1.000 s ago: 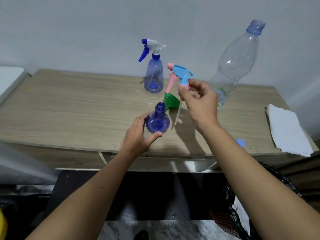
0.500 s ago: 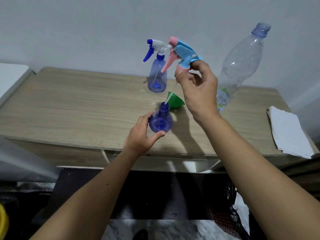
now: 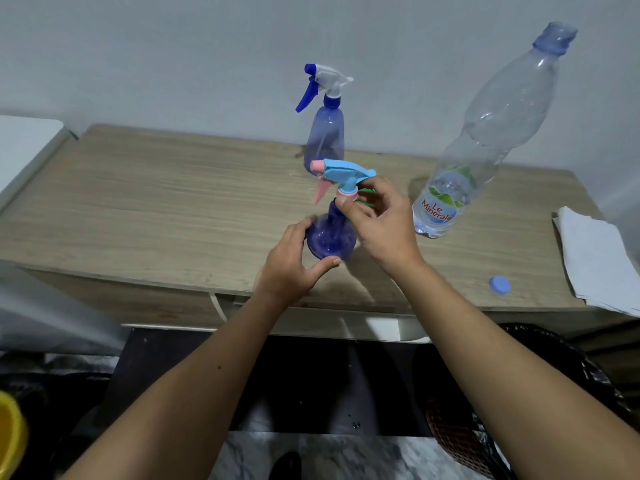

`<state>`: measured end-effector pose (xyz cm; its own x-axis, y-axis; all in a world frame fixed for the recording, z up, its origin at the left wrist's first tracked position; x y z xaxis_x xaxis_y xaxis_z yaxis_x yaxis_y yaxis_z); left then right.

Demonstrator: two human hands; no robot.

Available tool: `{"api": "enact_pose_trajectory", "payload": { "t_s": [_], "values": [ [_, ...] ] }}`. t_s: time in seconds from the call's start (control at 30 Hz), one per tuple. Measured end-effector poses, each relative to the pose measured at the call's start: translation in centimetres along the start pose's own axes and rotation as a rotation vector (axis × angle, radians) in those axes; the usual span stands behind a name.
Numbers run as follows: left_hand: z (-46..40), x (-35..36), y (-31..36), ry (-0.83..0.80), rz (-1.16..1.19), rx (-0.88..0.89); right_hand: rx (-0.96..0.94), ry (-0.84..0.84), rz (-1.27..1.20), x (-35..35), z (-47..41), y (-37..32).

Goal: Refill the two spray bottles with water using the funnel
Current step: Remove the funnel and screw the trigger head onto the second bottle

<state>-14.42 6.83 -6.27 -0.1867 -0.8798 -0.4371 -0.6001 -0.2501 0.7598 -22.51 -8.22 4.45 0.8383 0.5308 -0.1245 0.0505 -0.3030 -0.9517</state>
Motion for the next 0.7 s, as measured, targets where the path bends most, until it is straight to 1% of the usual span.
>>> {"api": "enact_pose_trajectory", "payload": {
  "t_s": [0.13, 0.3, 0.5, 0.6, 0.7],
  "values": [
    [0.0, 0.1, -0.2, -0.002, 0.001, -0.013, 0.010, 0.009, 0.021, 0.1, 0.7, 0.6],
    [-0.1, 0.1, -0.3, -0.008, 0.014, -0.002, 0.105, 0.014, -0.095, 0.4, 1.6, 0.4],
    [0.0, 0.0, -0.1, 0.015, 0.012, -0.014, 0.063, -0.058, -0.048, -0.3, 1.2, 0.9],
    [0.0, 0.1, -0.1, 0.026, 0.001, -0.011, 0.063, -0.076, -0.046, -0.7, 0.8, 1.1],
    [-0.1, 0.1, -0.2, 0.014, 0.015, -0.008, 0.041, -0.080, 0.010, -0.6, 0.6, 0.8]
  ]
}}
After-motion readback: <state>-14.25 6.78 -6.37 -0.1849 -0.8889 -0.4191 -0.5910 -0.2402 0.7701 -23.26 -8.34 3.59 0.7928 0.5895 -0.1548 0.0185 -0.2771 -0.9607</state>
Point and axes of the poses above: each hand's wrist, its own z-axis away from the middle knuckle, its own x-axis out of the palm, y = z × x, the point moved 2 cm from there along -z, towards the middle knuckle, and after that the axes turned 15 degrees about y, right-handed, at the moved point
